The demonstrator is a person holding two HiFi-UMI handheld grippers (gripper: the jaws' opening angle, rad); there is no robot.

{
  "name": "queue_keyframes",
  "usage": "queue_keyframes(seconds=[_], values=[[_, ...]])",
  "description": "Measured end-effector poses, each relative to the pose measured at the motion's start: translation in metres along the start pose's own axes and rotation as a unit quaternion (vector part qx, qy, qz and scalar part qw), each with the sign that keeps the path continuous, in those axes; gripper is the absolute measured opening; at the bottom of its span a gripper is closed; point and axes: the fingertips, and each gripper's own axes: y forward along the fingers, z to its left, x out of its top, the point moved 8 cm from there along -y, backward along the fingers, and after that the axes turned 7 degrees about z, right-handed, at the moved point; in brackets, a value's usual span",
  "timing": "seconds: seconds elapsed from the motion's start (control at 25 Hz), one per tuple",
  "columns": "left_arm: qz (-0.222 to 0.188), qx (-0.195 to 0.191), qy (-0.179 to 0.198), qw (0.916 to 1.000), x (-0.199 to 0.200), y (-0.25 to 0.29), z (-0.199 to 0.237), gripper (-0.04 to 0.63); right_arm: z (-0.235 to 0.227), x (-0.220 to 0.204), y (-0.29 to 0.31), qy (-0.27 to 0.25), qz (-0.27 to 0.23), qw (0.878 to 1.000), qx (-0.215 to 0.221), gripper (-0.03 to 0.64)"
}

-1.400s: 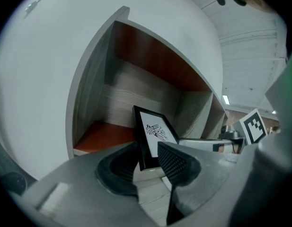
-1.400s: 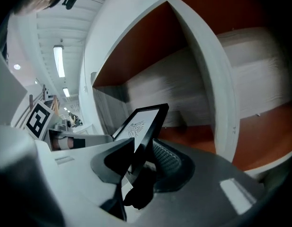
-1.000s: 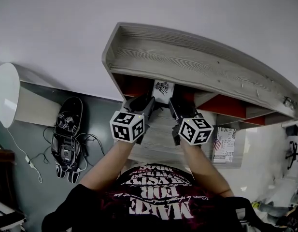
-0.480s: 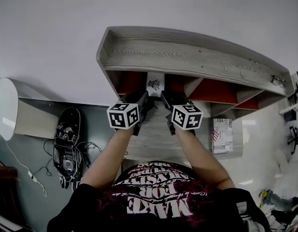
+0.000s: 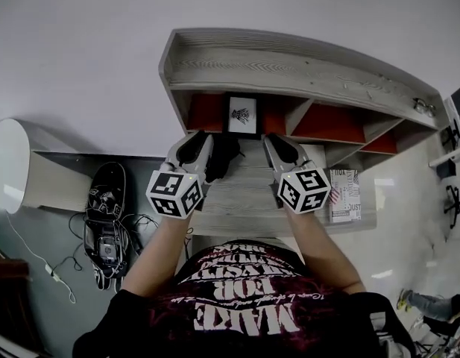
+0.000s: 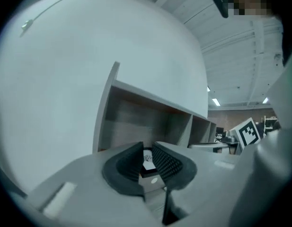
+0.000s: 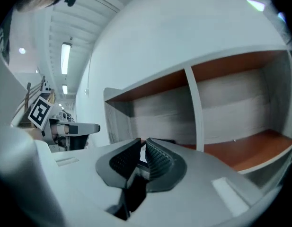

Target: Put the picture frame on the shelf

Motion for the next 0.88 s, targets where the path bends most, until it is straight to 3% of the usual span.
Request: queue_keyframes(seconds=[0.08,0.32,0.64,0.88], values=[[-0.008,0.0,0.022,0.9997,0.006,-0.02,-0.006,0.0,0.007,0.007,-0.016,-0.016,-0.017,1.0,0.001,0.028],[-0.041,-0.008,0.082,0.9957,0.031,-0.079,-0.024,0.0,0.035,0.023,-0.062,-0.037,-0.048,0.998,0.025,0.026],[-0.064,-0.014,0.076,0.995,0.042,-0.141,-0.034,0.0,0.053,0.023,-0.12,-0.04,-0.066,0.997,-0.005,0.026],[-0.065,-0.01,0.059,0.9961,0.014,-0.168,-0.032,0.0,0.073,-0.003,-0.146,-0.036,-0.039,0.999,-0.014,0.026]])
